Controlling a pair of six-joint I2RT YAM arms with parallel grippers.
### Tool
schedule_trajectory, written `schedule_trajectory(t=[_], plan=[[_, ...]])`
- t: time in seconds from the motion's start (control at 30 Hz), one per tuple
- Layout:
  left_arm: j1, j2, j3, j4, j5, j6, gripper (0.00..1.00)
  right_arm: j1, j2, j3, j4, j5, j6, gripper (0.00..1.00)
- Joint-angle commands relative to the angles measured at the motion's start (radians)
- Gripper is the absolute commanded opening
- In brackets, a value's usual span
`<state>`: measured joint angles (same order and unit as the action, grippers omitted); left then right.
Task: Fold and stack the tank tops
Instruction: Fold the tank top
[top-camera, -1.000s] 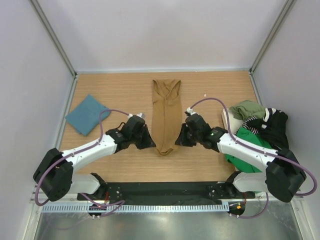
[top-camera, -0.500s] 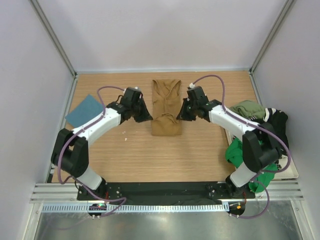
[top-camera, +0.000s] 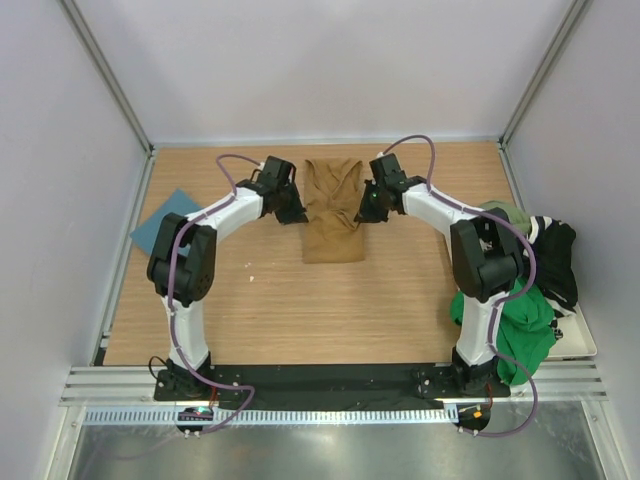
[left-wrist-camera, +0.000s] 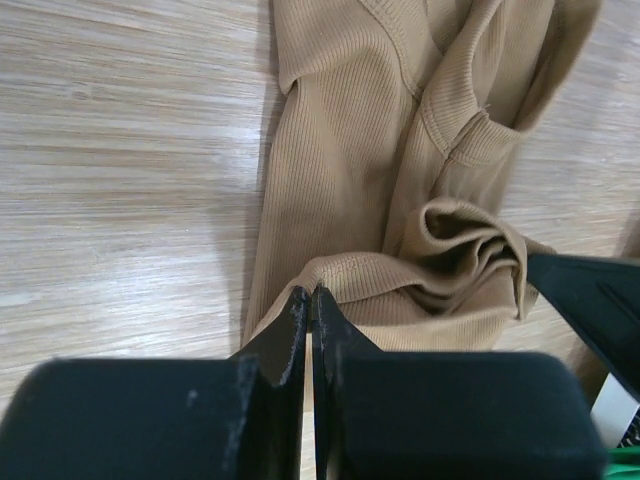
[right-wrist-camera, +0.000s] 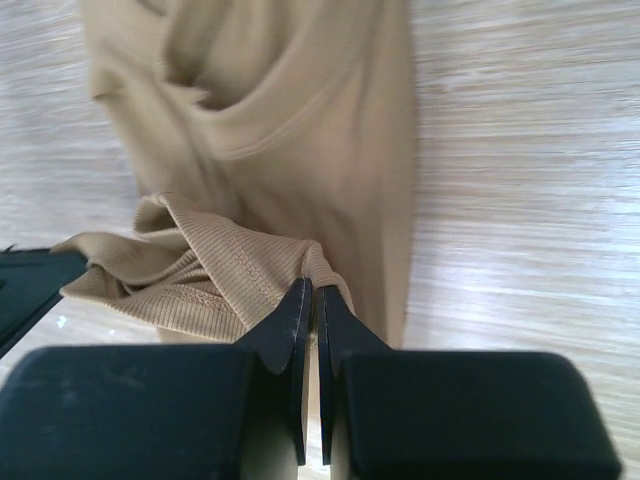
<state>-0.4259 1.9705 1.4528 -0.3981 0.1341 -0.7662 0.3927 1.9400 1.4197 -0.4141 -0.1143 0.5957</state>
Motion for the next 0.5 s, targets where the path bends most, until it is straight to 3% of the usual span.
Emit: schedule_trajectory(t=[0.0,0.47], plan=[[0.004,-0.013,0.044,0.031,0.001,0.033,0.00,-0.017,0.002,0.041,0.015,0.015,-0.004,0.03],[0.004,-0.029,0.073,0.013,-0.017,0.054,0.00,-0.055,-0.012,0.045,0.029,-0.002,0.003,0.04]])
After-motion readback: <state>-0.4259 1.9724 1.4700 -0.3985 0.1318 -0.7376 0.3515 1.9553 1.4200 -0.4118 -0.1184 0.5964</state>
